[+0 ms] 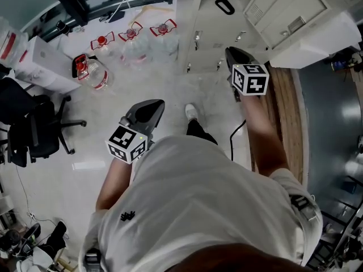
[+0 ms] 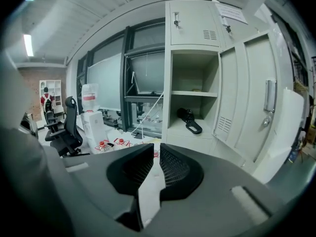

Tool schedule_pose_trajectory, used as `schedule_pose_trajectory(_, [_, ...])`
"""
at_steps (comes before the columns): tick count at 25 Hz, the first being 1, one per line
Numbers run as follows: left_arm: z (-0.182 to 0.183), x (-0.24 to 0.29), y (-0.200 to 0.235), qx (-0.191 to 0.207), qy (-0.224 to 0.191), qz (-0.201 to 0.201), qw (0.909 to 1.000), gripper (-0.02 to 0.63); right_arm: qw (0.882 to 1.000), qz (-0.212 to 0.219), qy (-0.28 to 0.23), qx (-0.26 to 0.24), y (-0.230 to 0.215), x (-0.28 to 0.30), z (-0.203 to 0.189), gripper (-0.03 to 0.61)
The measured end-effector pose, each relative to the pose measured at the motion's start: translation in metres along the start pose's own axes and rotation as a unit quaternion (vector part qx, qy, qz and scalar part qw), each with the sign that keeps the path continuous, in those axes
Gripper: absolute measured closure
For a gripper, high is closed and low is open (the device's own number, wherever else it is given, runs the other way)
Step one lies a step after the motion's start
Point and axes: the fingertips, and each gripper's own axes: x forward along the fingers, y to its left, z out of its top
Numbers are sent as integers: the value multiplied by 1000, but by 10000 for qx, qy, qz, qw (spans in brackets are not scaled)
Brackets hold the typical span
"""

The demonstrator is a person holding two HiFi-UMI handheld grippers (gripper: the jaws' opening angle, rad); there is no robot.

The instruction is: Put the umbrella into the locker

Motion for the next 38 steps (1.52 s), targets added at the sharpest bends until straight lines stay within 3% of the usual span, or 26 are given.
schedule_pose_trajectory(19, [-14, -37, -12, 8, -138, 43, 9999, 558, 9995, 269, -105, 123, 59, -79, -30, 571])
schedule_pose_trajectory(38, [-14, -40, -11, -31, -169, 67, 9998, 558, 9985, 536, -84, 38, 86, -90, -36, 571])
